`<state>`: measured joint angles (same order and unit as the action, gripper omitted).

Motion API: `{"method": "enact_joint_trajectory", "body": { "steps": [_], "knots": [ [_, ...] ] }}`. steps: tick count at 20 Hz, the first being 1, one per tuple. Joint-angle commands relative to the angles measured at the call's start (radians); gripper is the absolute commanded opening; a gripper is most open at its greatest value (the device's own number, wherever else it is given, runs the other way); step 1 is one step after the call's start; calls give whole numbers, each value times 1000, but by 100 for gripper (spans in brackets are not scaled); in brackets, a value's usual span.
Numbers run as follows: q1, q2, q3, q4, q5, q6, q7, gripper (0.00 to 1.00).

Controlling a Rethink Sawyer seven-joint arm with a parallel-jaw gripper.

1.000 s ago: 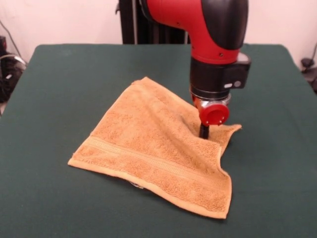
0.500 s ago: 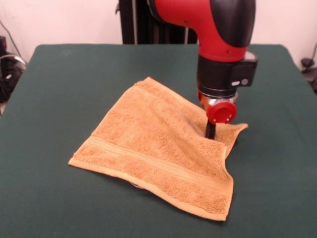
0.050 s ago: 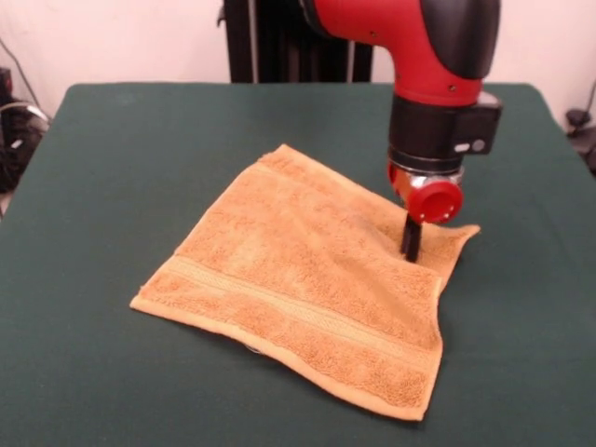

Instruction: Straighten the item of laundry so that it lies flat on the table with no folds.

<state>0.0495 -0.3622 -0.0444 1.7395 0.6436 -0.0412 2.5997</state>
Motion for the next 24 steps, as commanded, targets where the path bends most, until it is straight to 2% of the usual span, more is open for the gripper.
{"method": "enact_joint_trajectory", "body": {
  "steps": [1, 7, 24],
  "knots": [
    [72, 104, 240, 213, 49, 7, 305, 0],
    [76, 93, 261, 257, 71, -42, 339, 0],
    [-29, 107, 388, 336, 34, -142, 336, 0]
  ]
}}
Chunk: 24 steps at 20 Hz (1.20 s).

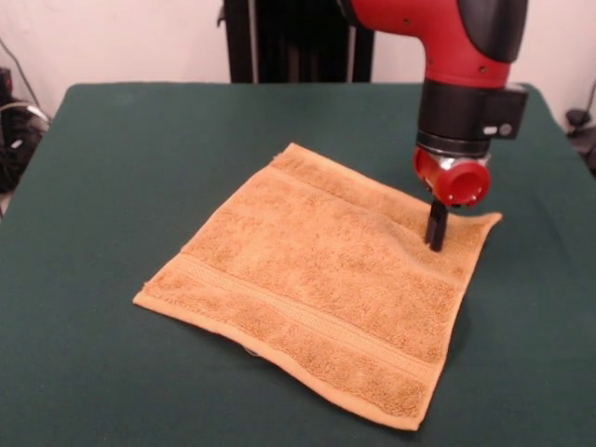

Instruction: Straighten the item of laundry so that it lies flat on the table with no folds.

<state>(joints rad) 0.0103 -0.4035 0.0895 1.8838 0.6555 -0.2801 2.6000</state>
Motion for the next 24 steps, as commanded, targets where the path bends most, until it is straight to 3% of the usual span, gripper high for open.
{"method": "enact_joint_trajectory", "body": {
  "steps": [1, 10, 16, 20, 21, 24],
  "knots": [
    [8, 148, 259, 196, 21, 92, 336, 0],
    [-5, 143, 297, 235, 39, 64, 355, 0],
    [73, 115, 259, 257, 127, 19, 397, 0],
    [67, 113, 282, 273, 129, -17, 422, 0],
    [76, 112, 274, 271, 130, -21, 405, 100],
    [74, 119, 270, 266, 105, -32, 387, 100]
  ]
}}
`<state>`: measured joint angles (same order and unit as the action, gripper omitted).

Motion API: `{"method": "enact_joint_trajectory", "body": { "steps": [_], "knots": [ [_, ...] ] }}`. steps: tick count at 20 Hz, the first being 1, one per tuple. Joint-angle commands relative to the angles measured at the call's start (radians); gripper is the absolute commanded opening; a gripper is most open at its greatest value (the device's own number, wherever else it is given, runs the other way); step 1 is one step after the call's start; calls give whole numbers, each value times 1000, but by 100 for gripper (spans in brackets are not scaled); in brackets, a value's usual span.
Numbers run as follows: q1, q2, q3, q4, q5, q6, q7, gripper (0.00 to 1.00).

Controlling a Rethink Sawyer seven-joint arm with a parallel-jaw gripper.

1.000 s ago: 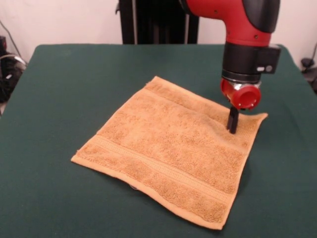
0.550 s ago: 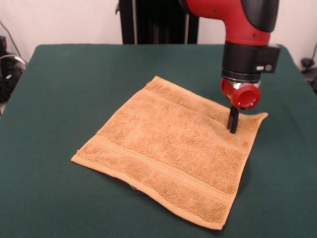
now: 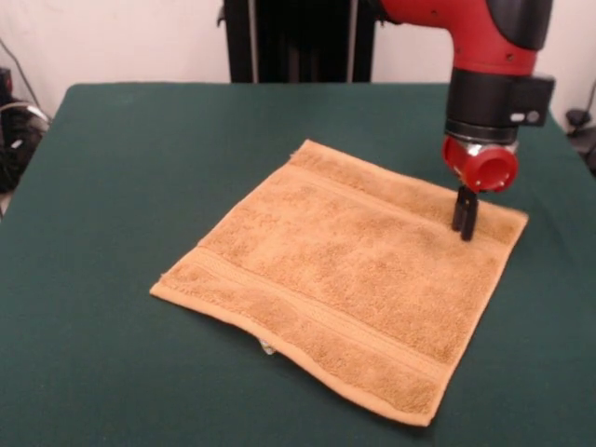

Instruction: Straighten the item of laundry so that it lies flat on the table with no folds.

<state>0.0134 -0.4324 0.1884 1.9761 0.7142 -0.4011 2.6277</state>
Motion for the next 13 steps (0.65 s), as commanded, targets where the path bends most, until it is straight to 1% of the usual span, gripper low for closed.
{"method": "enact_joint_trajectory", "body": {
  "steps": [1, 2, 5, 8, 10, 11, 12, 13],
  "knots": [
    [80, 143, 167, 175, 69, 96, 367, 100],
    [66, 146, 175, 174, 52, 88, 372, 100],
    [-9, 149, 238, 189, 8, 115, 398, 100],
    [-2, 100, 230, 205, 56, 185, 364, 100],
    [33, 52, 198, 215, 112, 233, 342, 100],
    [92, 12, 136, 213, 181, 298, 297, 100],
    [185, -28, 16, 192, 252, 416, 223, 100],
    [273, -47, -133, 147, 253, 557, 185, 100]
  ]
}}
